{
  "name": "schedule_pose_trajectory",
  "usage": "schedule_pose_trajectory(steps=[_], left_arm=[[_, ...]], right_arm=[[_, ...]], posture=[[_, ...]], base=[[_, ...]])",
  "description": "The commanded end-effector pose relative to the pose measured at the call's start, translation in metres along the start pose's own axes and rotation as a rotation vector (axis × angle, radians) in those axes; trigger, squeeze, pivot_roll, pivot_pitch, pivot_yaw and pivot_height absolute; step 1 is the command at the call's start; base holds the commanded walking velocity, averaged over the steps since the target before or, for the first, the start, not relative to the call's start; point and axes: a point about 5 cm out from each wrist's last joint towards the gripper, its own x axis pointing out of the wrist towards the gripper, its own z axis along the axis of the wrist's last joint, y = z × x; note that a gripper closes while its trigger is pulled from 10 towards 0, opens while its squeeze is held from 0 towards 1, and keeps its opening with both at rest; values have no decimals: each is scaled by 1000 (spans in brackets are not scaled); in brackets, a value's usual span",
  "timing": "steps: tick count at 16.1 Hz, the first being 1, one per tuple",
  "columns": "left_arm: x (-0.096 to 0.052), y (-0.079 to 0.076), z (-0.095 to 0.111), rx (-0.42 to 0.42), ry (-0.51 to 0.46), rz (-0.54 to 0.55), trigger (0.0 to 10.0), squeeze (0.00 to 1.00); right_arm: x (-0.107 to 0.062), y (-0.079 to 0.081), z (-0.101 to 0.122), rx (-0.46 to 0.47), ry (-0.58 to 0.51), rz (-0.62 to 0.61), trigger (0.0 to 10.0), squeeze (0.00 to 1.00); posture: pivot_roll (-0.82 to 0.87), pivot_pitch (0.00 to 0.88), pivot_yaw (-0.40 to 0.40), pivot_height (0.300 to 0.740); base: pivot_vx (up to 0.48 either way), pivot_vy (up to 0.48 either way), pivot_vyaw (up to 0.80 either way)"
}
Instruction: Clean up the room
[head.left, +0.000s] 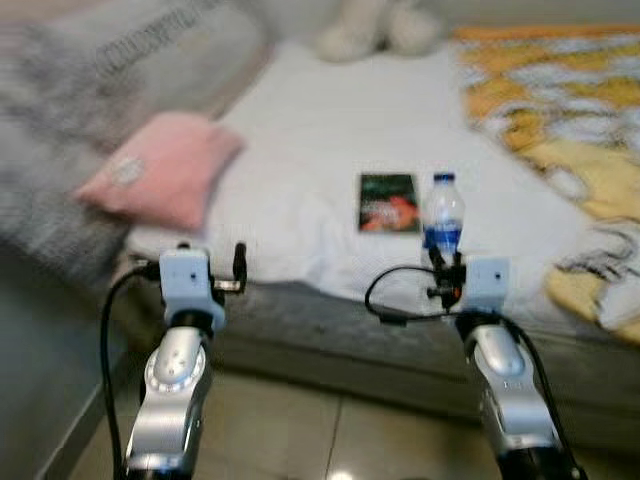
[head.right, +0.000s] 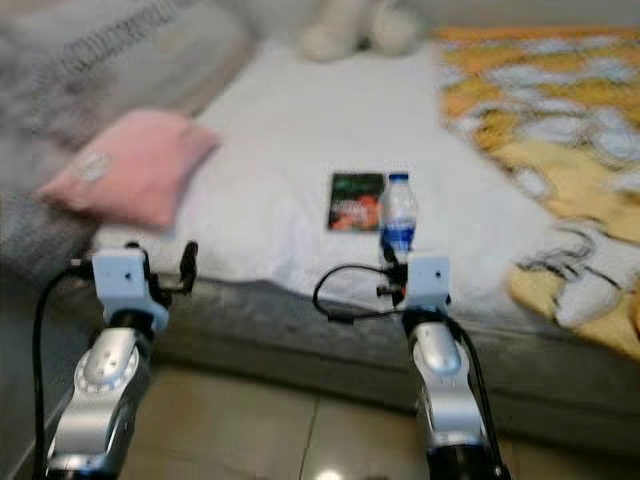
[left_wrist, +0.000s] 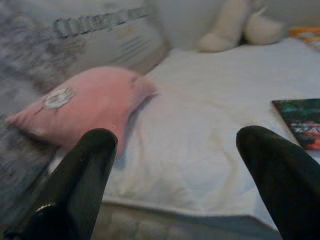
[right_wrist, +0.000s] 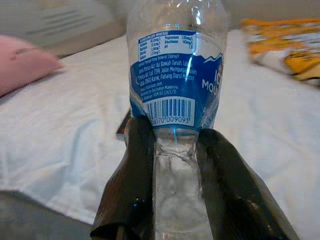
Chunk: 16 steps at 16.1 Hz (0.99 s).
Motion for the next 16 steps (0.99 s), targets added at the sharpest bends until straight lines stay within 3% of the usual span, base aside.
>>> schedule_pose_trajectory(steps=[1,11,14,16], left_arm=[[2,-5,4,-13,-14,-9,10000,0],[2,-9,5,8,-41,-46,10000,0],[1,-13,7,-4,-62,-55,10000,0],[-6,-7,-7,-40,0,-46,10000,0]], right_arm=[[3,-3,7,4,-34,-5,10000,0],[12,-6,10,4,-37,26,10000,0],[13,-5,8,4,-29,39,10000,4],[10,-8,7,20,-24,34,10000,4]], posture=[[-147,0,143,740],[-156,0,139,740],[-163,0,131,740],[-178,0,133,740]], base=[[0,-480,712],[0,-480,644],[0,0,604],[0,0,594]])
